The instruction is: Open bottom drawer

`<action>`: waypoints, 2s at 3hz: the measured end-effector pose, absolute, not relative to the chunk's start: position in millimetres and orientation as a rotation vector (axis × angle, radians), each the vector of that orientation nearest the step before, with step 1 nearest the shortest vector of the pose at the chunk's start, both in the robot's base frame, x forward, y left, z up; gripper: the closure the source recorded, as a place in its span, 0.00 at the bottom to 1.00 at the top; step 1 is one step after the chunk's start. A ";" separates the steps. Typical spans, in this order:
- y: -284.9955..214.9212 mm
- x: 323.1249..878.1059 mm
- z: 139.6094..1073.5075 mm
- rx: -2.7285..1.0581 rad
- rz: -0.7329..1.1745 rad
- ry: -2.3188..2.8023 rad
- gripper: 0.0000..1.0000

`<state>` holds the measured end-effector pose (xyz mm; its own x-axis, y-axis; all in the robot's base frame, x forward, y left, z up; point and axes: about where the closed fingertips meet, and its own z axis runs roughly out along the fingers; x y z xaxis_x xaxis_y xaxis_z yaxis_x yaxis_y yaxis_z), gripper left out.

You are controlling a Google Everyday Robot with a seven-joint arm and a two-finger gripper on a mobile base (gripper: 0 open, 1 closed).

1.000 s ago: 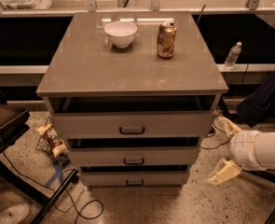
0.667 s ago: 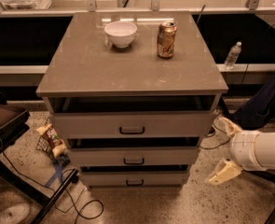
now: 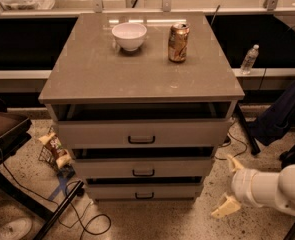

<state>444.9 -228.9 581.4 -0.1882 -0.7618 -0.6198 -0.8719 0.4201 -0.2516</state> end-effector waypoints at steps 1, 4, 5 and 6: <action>-234.3 444.5 515.0 -1.348 0.205 1.959 0.00; -215.4 431.5 362.4 -1.387 0.263 1.850 0.00; -215.4 431.5 362.4 -1.387 0.263 1.850 0.00; -202.7 435.2 353.6 -1.432 0.239 1.863 0.00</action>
Offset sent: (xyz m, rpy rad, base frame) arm -0.0106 -0.0025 -0.2138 0.0959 -0.1308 0.0821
